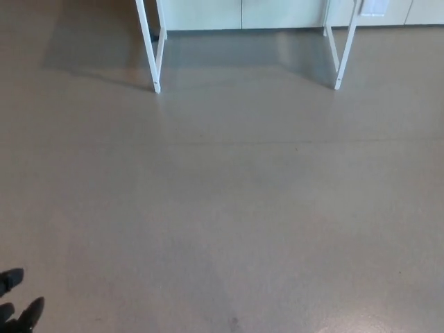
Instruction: The robot walk up to a desk on which a bottle is kept on the left hand side and a container is kept on the right hand side. The robot uses its left hand to pick up the bottle and places it in the container.
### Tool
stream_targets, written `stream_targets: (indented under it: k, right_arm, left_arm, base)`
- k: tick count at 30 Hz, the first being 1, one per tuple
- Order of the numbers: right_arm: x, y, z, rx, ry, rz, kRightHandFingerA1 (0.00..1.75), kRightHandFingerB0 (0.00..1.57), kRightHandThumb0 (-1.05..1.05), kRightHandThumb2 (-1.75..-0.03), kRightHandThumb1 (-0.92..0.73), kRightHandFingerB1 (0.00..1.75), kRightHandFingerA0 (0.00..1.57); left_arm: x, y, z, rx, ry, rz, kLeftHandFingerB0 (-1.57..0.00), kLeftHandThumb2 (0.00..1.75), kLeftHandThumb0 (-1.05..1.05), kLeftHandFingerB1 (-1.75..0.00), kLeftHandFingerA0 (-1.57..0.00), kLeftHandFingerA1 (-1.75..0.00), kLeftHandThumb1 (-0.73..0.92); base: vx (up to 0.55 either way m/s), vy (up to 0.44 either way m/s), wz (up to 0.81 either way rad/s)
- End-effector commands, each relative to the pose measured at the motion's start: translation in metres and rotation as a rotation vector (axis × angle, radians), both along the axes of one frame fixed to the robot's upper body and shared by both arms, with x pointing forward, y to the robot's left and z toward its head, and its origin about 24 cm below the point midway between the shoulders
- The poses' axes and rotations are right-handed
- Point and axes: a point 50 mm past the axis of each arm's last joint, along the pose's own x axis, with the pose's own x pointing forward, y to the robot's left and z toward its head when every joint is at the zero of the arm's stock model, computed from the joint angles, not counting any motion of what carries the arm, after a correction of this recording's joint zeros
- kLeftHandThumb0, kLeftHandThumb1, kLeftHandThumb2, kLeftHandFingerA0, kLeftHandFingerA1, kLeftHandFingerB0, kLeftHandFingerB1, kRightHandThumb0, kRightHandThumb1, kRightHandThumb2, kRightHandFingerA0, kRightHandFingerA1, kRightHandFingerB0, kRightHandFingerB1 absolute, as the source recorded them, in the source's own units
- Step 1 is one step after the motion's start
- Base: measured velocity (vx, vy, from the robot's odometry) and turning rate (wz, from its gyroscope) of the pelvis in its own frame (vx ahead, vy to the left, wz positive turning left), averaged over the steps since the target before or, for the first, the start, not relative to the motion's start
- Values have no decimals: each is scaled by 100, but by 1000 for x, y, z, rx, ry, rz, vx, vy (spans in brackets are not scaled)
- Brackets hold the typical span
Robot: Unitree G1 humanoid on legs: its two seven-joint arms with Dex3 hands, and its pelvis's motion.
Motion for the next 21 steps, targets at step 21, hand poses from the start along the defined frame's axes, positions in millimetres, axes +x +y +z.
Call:
stream_targets:
  k: [21]
  right_arm:
    - [-9,7,-7,38,55,36,42,16,-48,-76,-70,38,18]
  left_arm:
    - [-4,11,15,118,-4,-134,-30,58,-44,-33,-29,-36,61]
  base:
    - [179,47,1]
